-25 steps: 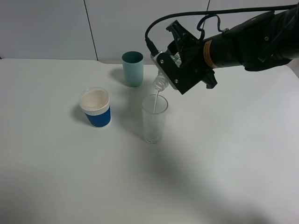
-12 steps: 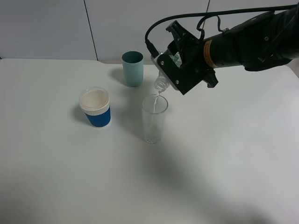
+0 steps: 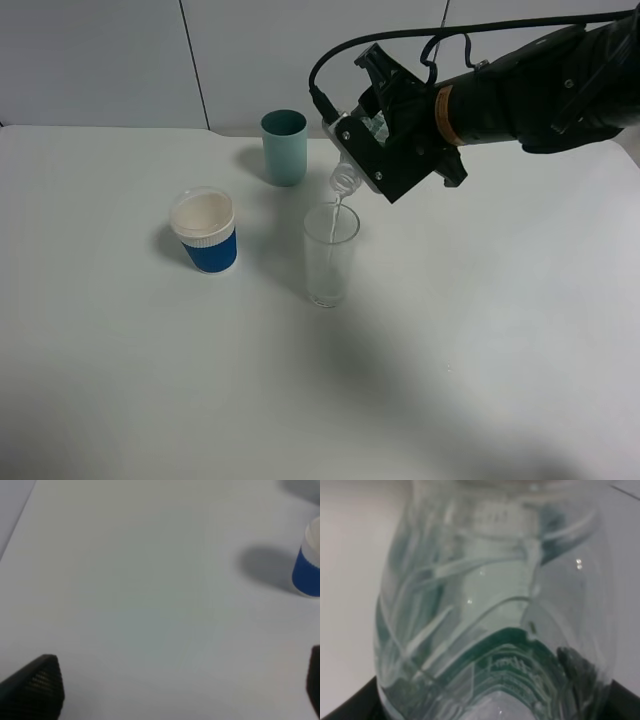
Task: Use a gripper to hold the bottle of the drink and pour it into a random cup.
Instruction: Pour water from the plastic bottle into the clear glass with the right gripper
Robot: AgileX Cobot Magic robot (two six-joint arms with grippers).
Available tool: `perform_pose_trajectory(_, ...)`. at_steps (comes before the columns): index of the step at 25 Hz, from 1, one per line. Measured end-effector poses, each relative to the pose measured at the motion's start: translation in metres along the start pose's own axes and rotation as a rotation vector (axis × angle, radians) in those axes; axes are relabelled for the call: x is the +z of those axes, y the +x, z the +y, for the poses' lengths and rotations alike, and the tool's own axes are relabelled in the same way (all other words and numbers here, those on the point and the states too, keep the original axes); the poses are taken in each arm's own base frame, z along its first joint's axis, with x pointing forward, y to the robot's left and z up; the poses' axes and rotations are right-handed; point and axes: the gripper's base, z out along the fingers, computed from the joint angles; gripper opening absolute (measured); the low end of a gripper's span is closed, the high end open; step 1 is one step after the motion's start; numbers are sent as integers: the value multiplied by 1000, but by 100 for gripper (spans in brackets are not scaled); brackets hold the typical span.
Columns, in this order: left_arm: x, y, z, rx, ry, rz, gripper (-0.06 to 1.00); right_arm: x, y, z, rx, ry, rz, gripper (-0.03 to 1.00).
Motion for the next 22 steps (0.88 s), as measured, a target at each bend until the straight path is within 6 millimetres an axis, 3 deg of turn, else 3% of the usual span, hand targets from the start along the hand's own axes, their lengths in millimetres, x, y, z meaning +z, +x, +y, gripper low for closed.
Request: perform_pose_trajectory(22,0,0,0,0,0,0,98,-1,-4,-2,-59,-2,30,57)
